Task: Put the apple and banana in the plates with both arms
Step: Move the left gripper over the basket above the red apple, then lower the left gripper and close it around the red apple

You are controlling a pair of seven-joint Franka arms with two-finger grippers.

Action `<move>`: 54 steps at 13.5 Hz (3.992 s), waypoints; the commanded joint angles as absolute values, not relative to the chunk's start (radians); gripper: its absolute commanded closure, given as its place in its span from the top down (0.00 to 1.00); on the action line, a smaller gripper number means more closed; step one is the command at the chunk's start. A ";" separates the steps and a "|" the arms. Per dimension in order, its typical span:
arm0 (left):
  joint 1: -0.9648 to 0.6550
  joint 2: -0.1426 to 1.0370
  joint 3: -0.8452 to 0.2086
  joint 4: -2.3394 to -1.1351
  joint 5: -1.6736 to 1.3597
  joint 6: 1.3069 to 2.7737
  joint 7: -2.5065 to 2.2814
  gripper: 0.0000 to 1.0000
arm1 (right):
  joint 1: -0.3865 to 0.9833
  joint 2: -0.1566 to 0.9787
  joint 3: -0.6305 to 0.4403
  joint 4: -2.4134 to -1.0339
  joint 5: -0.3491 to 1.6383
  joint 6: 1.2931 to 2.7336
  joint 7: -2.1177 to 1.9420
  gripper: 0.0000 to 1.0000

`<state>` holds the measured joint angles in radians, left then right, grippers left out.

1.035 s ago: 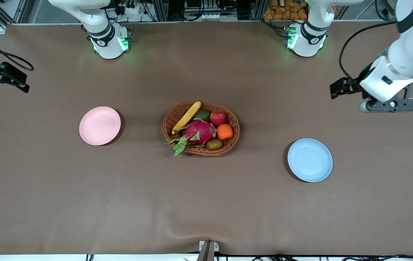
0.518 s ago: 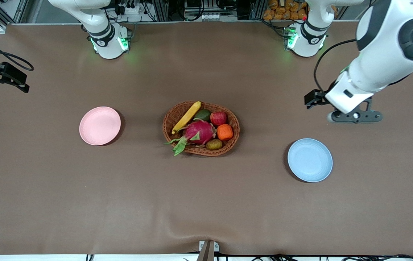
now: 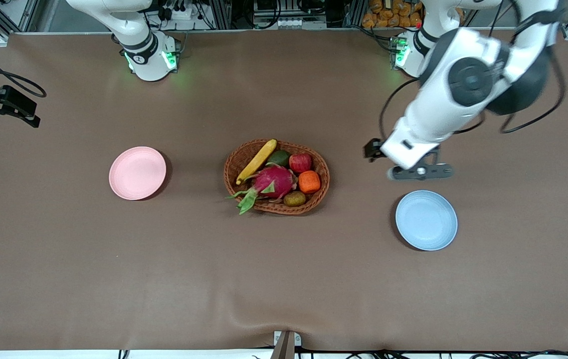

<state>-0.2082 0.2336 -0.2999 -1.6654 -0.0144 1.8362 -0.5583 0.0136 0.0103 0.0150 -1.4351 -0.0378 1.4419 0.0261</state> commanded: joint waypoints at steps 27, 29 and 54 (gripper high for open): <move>-0.549 0.612 -0.299 -1.660 0.176 2.191 -1.095 1.00 | -0.005 0.015 0.020 -1.425 -0.040 1.427 0.029 1.00; -0.557 0.618 -0.299 -1.661 0.176 2.191 -1.095 1.00 | -0.006 0.015 0.020 -1.425 -0.029 1.425 0.031 1.00; -0.577 0.672 -0.298 -1.671 0.199 2.243 -1.080 0.81 | -0.011 0.015 0.020 -1.425 -0.029 1.417 0.029 1.00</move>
<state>-0.5674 0.6603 -0.3019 -1.6788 0.1739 2.2293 -1.0678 0.0048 0.0104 0.0123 -1.4352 -0.0368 1.4267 0.0261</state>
